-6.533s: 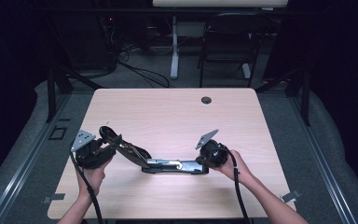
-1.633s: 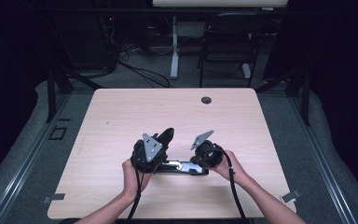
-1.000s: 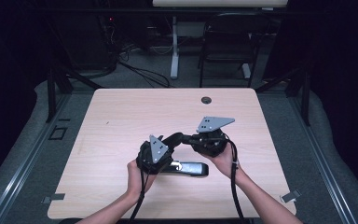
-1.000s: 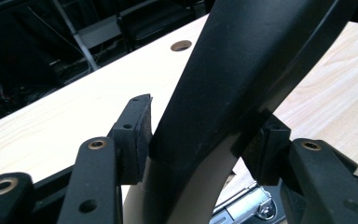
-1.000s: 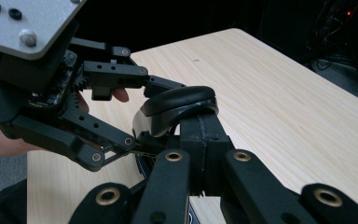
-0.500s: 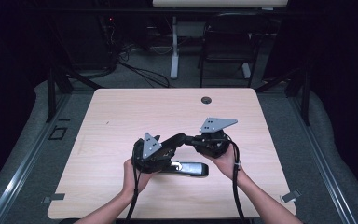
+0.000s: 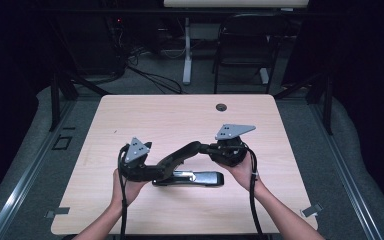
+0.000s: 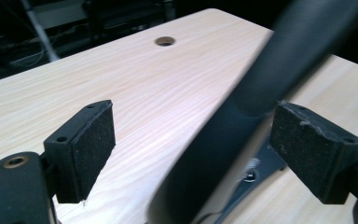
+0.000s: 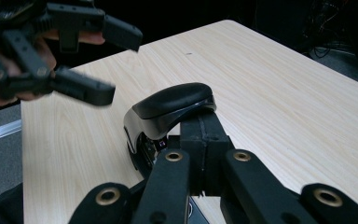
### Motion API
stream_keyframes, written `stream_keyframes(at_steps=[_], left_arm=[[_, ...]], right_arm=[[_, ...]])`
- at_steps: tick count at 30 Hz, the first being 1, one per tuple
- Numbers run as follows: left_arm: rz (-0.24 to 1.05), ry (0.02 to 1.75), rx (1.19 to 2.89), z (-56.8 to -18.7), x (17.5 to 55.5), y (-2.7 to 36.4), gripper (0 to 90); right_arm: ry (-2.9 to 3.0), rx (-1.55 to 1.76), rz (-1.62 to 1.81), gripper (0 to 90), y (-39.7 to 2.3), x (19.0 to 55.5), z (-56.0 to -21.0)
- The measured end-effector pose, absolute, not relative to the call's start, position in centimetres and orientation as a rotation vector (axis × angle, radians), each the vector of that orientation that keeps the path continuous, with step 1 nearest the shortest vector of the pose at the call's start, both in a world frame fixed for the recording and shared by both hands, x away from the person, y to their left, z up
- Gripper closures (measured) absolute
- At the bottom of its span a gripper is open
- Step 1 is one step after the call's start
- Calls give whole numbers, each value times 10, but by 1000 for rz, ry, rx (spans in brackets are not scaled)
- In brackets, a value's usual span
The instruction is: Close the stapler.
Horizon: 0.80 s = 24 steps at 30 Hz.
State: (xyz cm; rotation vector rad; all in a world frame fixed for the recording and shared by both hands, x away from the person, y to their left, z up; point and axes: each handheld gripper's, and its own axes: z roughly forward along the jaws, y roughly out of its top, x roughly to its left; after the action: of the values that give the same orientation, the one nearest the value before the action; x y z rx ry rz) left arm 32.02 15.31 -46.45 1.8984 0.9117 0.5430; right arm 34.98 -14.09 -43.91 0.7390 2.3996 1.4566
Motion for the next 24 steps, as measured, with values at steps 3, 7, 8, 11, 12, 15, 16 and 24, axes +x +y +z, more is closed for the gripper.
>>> stream_keyframes(at_steps=[3, 7, 8, 11, 12, 15, 16, 24], left_arm=[[527, 967, 1885, -466, 326, 165, 107], [506, 1024, 1871, -470, 332, 179, 85], [504, 1040, 1868, -471, 333, 181, 81], [494, 1078, 1882, -477, 337, 190, 66], [488, 1100, 1881, -480, 340, 193, 56], [473, 1135, 1881, -484, 346, 199, 38], [467, 1146, 1882, -485, 348, 201, 34], [446, 1208, 1887, -493, 358, 209, 3]], right_arm=[[2407, 741, 1447, 900, -142, 350, -440], [2421, 751, 1436, 900, -145, 350, -441], [2425, 757, 1434, 900, -146, 350, -442], [2433, 771, 1424, 900, -149, 350, -444], [2438, 773, 1418, 900, -150, 350, -445], [2447, 785, 1399, 900, -153, 350, -446], [2447, 788, 1399, 900, -154, 350, -447], [2474, 822, 1358, 900, -160, 350, -453]])
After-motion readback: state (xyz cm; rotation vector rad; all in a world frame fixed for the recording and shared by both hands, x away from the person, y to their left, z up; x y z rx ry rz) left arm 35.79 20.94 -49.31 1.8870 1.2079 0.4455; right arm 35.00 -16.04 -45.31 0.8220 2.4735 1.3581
